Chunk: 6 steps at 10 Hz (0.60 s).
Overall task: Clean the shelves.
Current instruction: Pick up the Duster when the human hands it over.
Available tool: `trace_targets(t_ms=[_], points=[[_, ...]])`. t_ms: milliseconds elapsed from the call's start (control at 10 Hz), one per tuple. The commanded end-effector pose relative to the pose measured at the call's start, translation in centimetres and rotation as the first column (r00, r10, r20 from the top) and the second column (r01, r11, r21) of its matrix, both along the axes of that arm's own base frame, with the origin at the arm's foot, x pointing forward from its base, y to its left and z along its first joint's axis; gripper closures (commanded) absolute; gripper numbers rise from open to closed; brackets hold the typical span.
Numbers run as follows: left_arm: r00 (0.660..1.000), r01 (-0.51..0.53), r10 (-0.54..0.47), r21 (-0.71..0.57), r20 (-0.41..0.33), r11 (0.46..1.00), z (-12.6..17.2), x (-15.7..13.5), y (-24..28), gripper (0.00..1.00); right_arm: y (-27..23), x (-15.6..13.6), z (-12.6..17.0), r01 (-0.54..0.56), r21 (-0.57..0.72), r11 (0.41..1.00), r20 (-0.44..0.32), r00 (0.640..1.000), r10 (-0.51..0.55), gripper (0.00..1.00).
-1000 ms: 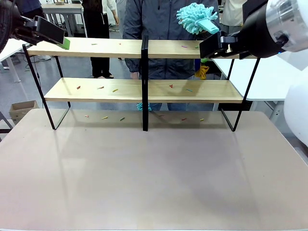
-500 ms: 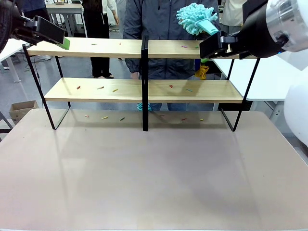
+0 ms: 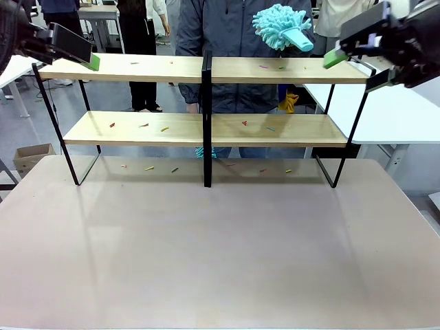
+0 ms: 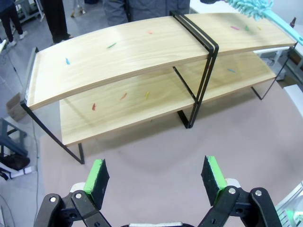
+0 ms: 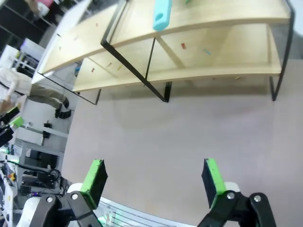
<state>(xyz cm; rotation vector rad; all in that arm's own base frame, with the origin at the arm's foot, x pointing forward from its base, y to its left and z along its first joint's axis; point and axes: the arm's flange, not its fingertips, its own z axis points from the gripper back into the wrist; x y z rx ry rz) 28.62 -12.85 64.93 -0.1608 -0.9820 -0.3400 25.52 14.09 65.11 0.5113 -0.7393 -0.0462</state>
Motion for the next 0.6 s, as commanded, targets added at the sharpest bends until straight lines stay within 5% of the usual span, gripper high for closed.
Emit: trace_targets(t_ms=[0, 200, 300, 500], points=[[1.0, 0.006, -0.006, -0.01, 0.002, 1.0, 0.0, 0.1, 0.1, 0.0, 1.6, -4.5, 0.8, -0.183, -0.131, 0.974, 0.075, 0.978, 0.193, 0.0], [1.0, 0.006, -0.006, -0.01, 0.002, 1.0, 0.0, 0.1, 0.1, 0.0, -3.0, 1.9, 2.0, -0.194, 0.21, 0.958, -0.024, 0.979, 0.203, 0.0], [1.0, 0.006, -0.006, -0.01, 0.002, 1.0, 0.0, 0.1, 0.1, 0.0, -4.5, 5.8, 2.4, -0.347, 0.403, 0.847, 0.02, 0.929, 0.371, 0.0], [1.0, 0.006, -0.006, -0.01, 0.002, 1.0, 0.0, 0.1, 0.1, 0.0, -5.2, 14.9, 0.1, -0.157, 0.434, 0.887, -0.132, 0.963, 0.235, 0.0]])
